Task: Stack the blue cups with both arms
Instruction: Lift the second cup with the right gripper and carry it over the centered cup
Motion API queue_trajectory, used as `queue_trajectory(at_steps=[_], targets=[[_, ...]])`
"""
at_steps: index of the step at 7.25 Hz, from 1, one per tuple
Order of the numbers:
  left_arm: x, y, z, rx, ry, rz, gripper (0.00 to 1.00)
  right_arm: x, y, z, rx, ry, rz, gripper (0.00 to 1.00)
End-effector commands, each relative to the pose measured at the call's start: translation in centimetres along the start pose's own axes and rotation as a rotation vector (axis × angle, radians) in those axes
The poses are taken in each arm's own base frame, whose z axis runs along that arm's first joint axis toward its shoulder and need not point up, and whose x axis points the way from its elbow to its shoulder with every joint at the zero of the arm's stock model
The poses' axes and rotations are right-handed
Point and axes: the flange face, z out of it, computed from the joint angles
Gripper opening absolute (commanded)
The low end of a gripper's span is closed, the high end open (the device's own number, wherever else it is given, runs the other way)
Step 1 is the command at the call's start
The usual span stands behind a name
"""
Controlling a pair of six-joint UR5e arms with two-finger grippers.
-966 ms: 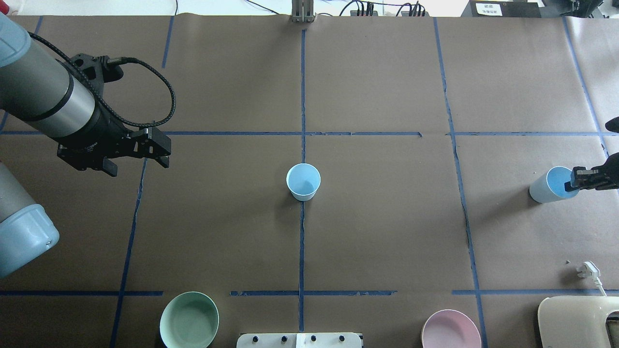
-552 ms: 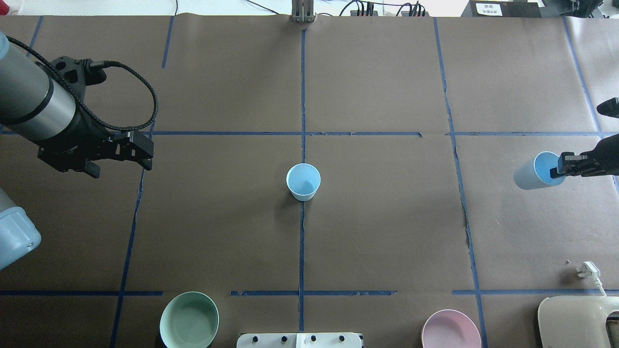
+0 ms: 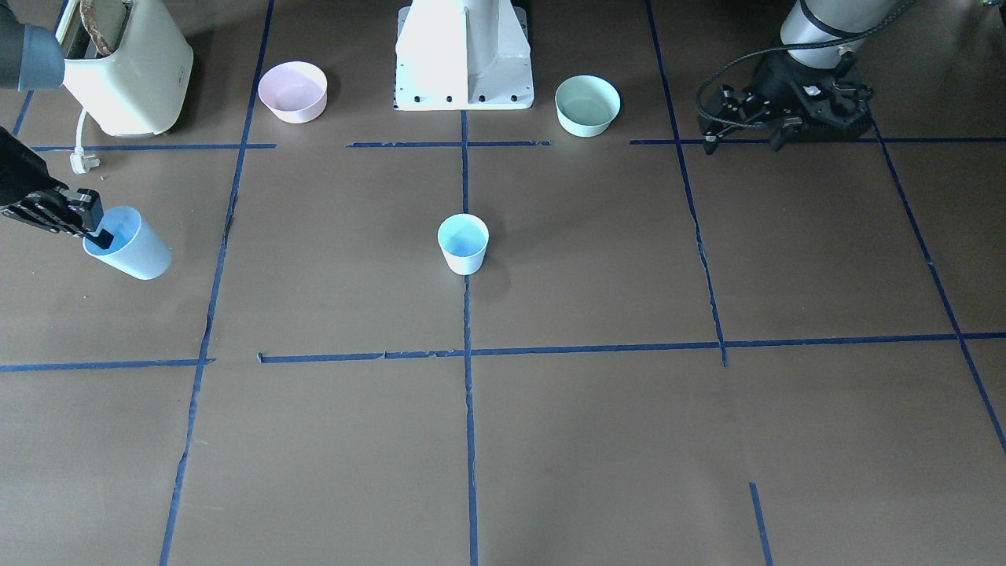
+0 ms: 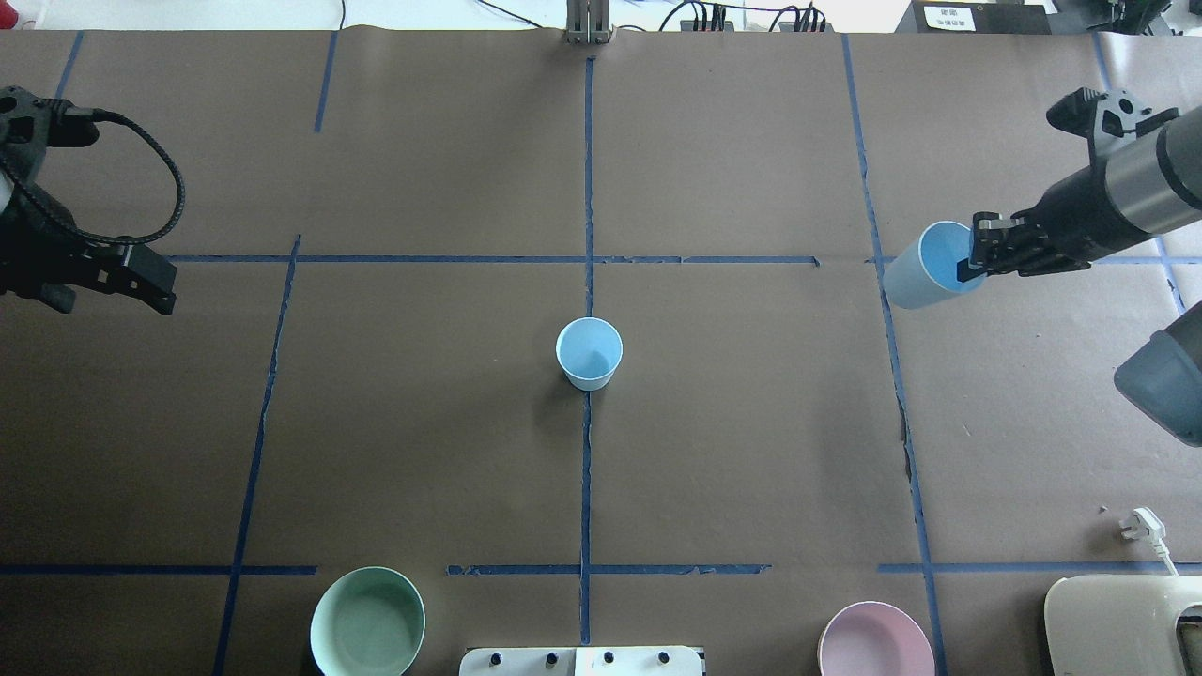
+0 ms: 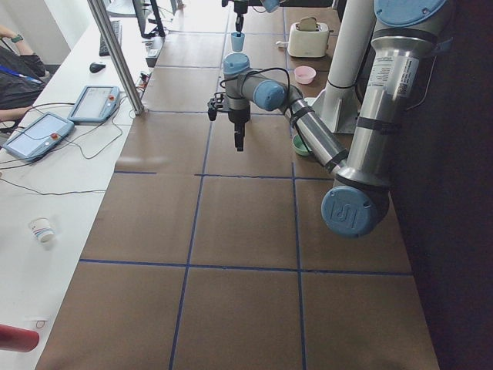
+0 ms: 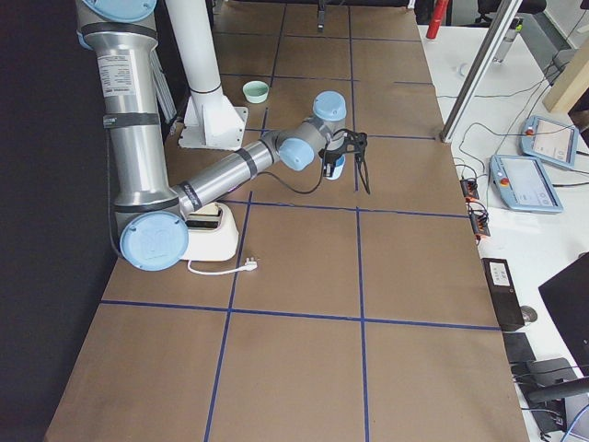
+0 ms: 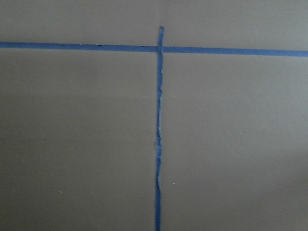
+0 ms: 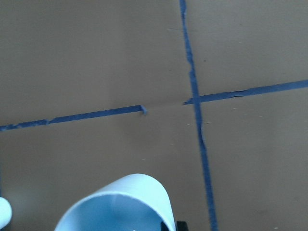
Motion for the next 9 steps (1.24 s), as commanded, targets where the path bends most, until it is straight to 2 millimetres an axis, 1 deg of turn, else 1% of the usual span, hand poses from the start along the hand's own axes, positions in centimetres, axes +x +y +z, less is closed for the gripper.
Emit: queue_trajectory(at_steps=[1,2,3,4,5,6,7,9], targets=[[-7.3,-3.7,-0.1,0.009,-0.052,0.052,1.0,-12.8,2.2,0.3,-0.019,0.001,0.043,0.0],[-11.4,-5.5,0.1,-0.001,-0.069,0.079,1.0,-17.3,4.7,1.8,-0.011,-0.001,0.057,0.0],[-16.2,-7.2,0.8,-0.036,-0.054,0.121,1.0,-20.0,6.7,2.9,-0.002,-0.01,0.075,0.0],[-19.4,-8.2,1.5,-0.043,-0.062,0.144,1.0,-21.7,8.3,3.7,0.003,-0.014,0.052,0.0],[-21.7,-8.9,1.6,-0.031,-0.064,0.15,1.0,-23.6,10.5,5.2,0.009,-0.002,0.039,0.0],[-24.3,-9.4,2.6,-0.042,-0.067,0.171,1.0,-25.0,12.0,6.6,0.02,0.02,0.019,0.0],[-26.9,-9.9,3.5,-0.043,-0.069,0.189,1.0,-26.5,12.1,7.3,0.024,0.022,0.011,0.0],[-30.4,-10.2,3.4,-0.029,-0.072,0.227,1.0,-29.0,11.5,9.4,0.029,0.044,0.01,0.0]])
